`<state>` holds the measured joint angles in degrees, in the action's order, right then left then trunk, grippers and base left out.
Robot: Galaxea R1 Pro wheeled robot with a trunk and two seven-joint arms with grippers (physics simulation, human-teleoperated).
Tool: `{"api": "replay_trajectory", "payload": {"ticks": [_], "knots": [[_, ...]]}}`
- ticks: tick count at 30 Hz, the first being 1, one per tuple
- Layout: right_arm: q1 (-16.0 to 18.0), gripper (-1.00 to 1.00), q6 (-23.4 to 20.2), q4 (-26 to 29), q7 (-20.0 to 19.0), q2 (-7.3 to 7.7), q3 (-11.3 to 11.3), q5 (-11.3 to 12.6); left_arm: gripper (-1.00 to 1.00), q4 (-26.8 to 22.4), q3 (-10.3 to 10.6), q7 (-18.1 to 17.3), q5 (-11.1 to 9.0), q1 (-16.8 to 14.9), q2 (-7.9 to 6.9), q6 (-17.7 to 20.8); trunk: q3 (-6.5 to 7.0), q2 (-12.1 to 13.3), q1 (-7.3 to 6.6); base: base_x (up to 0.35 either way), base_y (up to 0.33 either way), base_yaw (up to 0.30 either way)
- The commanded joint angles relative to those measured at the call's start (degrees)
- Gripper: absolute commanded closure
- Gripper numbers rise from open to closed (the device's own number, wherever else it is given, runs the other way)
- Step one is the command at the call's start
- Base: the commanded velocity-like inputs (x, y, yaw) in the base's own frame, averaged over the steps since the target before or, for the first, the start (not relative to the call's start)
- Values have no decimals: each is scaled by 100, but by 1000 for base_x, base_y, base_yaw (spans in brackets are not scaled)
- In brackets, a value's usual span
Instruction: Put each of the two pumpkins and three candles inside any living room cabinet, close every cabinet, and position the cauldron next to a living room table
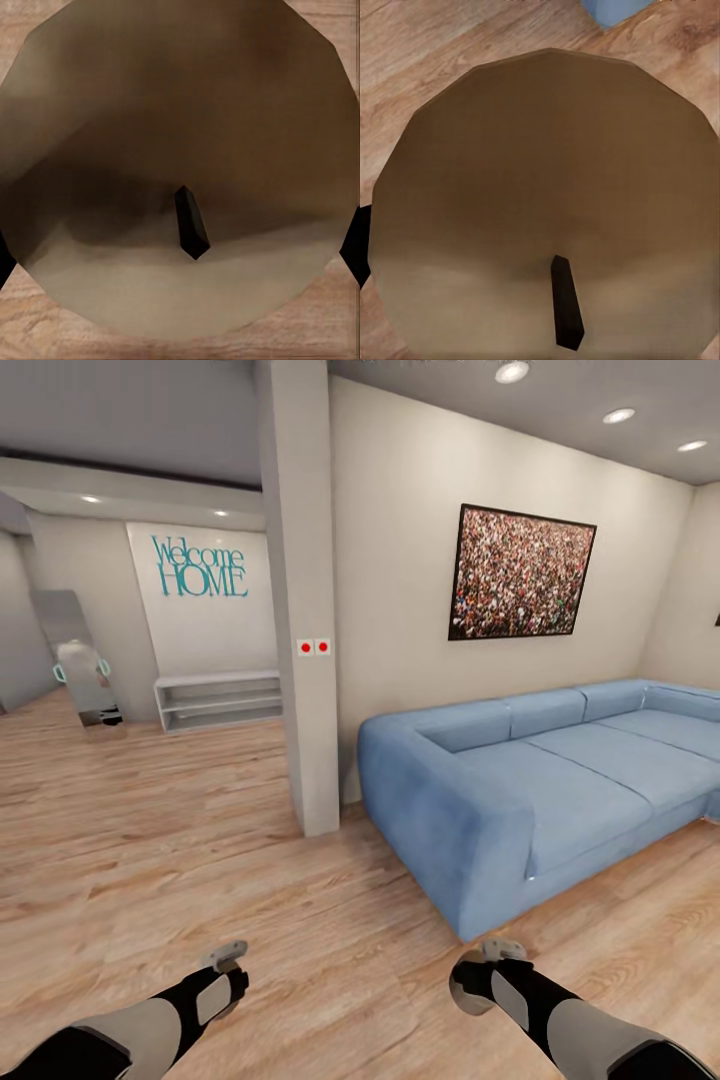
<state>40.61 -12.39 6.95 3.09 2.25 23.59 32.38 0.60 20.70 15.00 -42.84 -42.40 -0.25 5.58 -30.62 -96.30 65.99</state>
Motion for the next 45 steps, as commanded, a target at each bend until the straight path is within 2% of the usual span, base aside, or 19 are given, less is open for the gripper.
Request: {"api": "replay_trajectory", "payload": {"ticks": [1, 25, 30, 36, 42, 45], "knots": [[0, 100, -36, 17, 34, 4, 48, 58, 100, 2, 48, 11, -32, -5, 3, 21, 12, 39, -23, 0, 0, 0], [-2, 100, -36, 10, 42, -1, 50, 58, 100, 8, 48, 11, -32, -5, 43, 23, 443, 1001, -550, 0, 0, 0], [-112, 100, -36, -139, 33, -4, 42, 58, 100, 141, 48, 11, -24, -5, 21, 38, 533, 1202, -660, 0, 0, 0], [-504, 100, -20, -421, 25, -48, 45, 58, 100, 183, 54, 11, -23, 103, -3, 54, 641, 1442, -792, 0, 0, 0], [-986, 100, 331, -472, 25, -57, 46, 34, 100, 186, 52, 11, -25, 311, -3, 63, 748, 1683, -924, 0, 0, 0], [-1149, 100, 382, -476, 25, -57, 53, -356, 100, 186, 49, 11, -30, 335, 9, 54, 802, 1803, -990, 0, 0, 0]]}}
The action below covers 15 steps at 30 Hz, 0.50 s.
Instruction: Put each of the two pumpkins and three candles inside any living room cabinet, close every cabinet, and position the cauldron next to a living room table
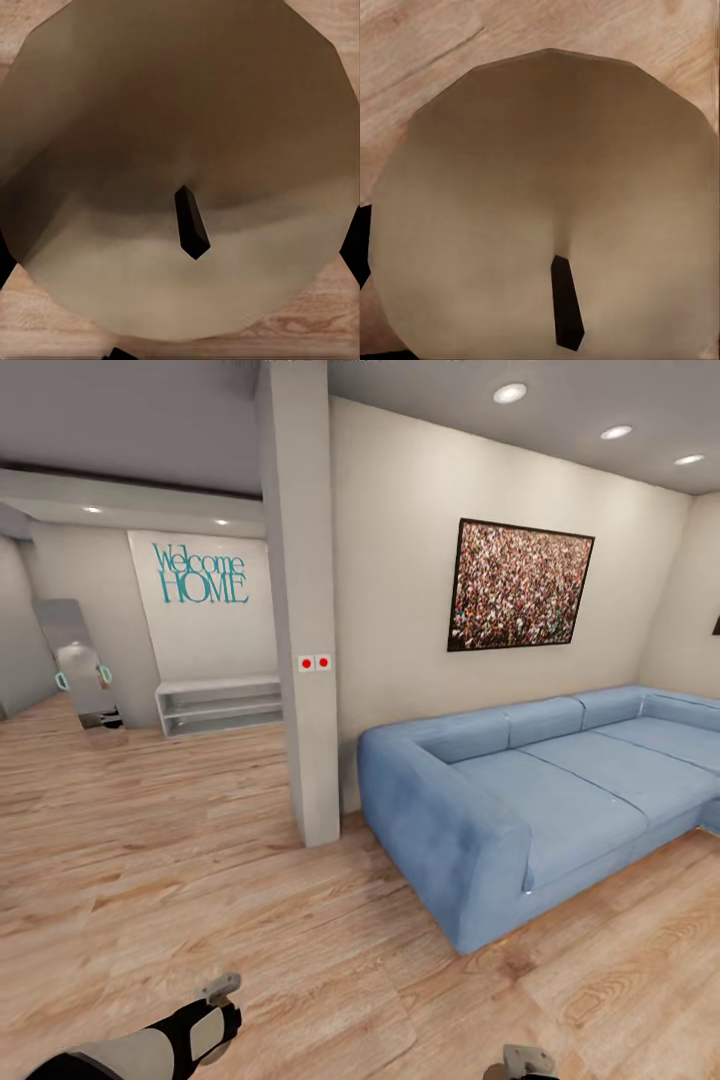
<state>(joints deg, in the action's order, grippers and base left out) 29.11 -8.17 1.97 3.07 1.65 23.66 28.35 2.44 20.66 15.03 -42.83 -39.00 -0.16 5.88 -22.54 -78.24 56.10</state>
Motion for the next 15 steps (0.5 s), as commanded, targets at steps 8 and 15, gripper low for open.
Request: {"api": "replay_trajectory", "payload": {"ticks": [8, 15], "knots": [[-67, 100, -27, 14, 27, -1, 43, -318, 100, -7, 52, 9, -41, 79, 25, -19, 66, 158, -89, 0, 0, 0], [-75, 100, -26, 23, 27, 2, 42, -324, 100, -14, 52, 9, -50, 85, 25, -24, 85, 158, -89, -26, 0, 0]]}}
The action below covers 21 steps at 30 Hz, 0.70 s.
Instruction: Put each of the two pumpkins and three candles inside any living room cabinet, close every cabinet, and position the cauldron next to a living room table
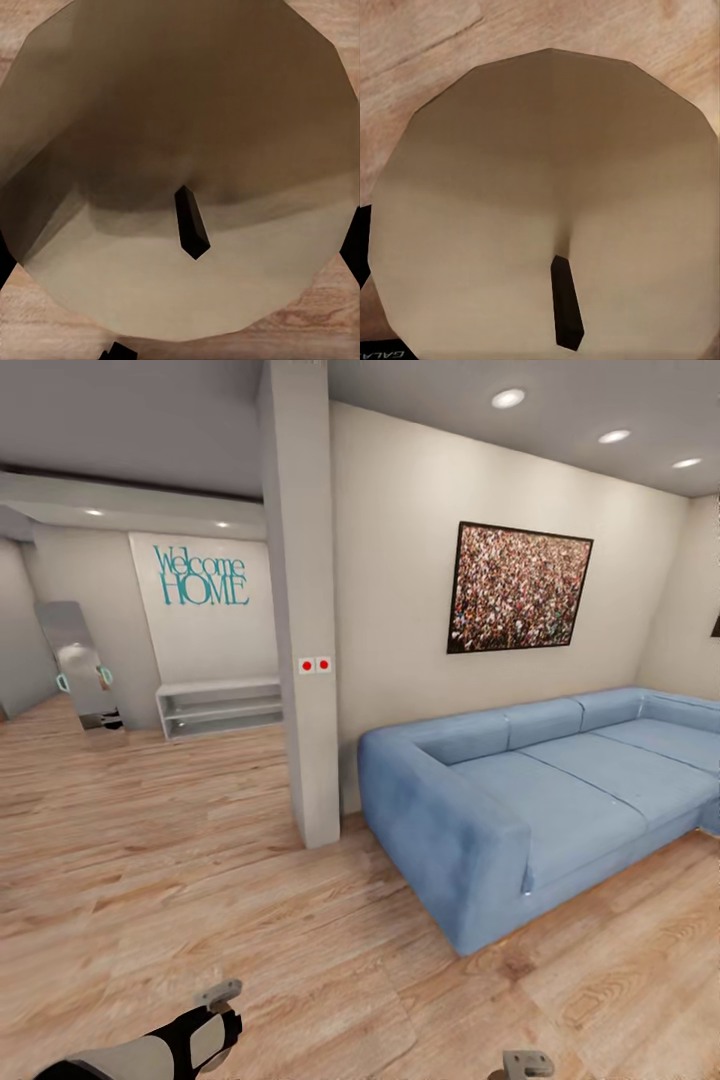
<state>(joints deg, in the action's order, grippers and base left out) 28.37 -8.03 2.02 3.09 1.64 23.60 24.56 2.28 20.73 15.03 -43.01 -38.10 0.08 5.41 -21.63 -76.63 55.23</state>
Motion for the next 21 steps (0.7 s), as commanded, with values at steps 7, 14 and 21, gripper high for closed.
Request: {"api": "replay_trajectory", "payload": {"ticks": [7, 14, 21], "knots": [[-5, 100, -40, 18, 25, 3, 49, 49, 100, 1, 46, 8, -32, -4, -7, 30, 53, -3, -2, -251, 123, -50], [-3, 100, -40, 18, 25, 3, 48, 49, 100, 1, 46, 8, -32, -4, -8, 30, 109, -3, -2, -279, 212, -179], [-3, 100, -40, 18, 25, 3, 44, 49, 100, 1, 46, 8, -28, -4, 1, 30, 135, -3, -2, -271, 228, -180]]}}
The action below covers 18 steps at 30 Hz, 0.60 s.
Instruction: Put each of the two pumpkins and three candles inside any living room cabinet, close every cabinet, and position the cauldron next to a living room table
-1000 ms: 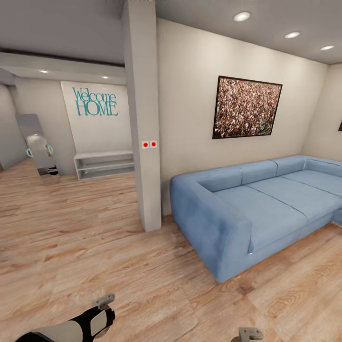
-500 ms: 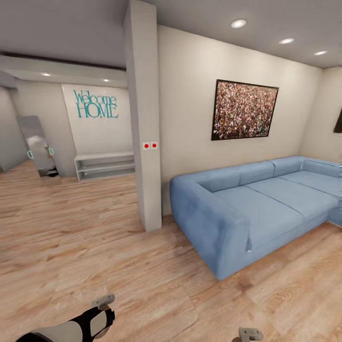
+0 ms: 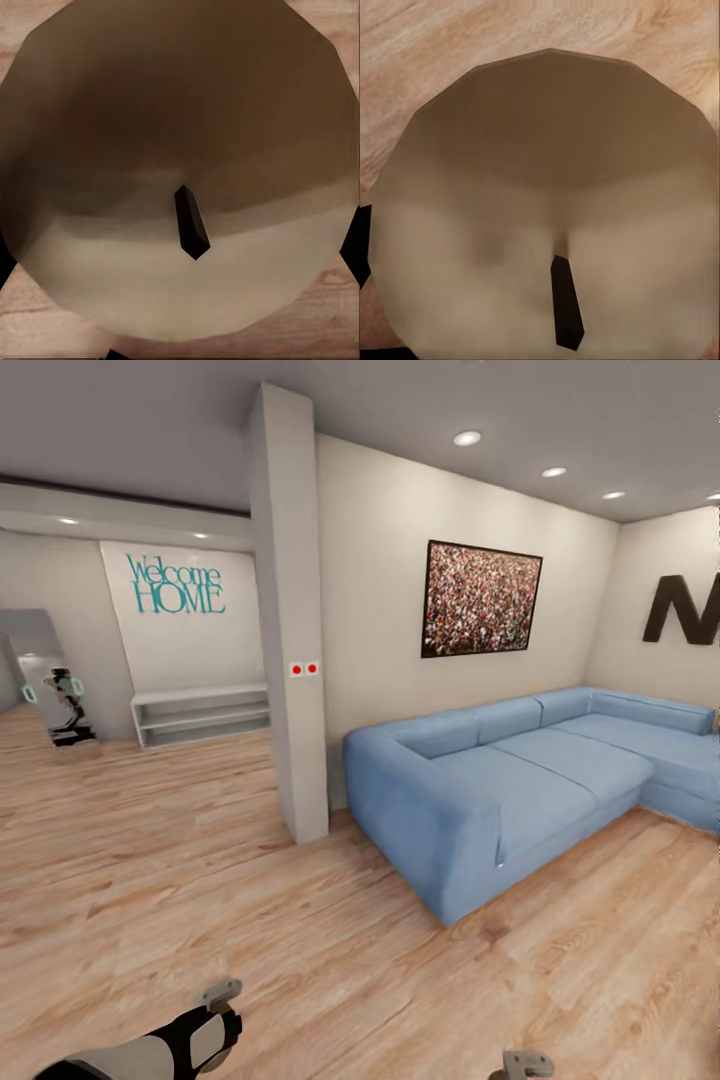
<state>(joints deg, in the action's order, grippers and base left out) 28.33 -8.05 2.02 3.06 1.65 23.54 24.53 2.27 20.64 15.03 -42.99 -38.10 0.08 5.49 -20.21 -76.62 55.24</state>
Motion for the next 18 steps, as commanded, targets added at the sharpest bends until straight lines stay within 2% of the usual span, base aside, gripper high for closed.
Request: {"api": "replay_trajectory", "payload": {"ticks": [1, 5, 11, 18], "knots": [[-1, 100, -39, 17, 28, 2, 49, 52, 100, 1, 54, 8, -32, -5, 1, 20, -6, -4, -3, -268, 231, -25], [1, 100, -39, 17, 28, 2, 52, 52, 100, 3, 54, 8, -30, -5, 9, 15, -6, -4, -3, -215, 193, -156], [0, 100, -39, 19, 31, 2, 46, 52, 100, 6, 54, 8, -26, -5, 10, 14, -6, -4, -3, -54, 30, -280], [0, 100, -39, 17, 29, 6, 46, 52, 100, 6, 54, 8, -26, -5, 11, 14, -6, -4, -3, -265, 3, -295]]}}
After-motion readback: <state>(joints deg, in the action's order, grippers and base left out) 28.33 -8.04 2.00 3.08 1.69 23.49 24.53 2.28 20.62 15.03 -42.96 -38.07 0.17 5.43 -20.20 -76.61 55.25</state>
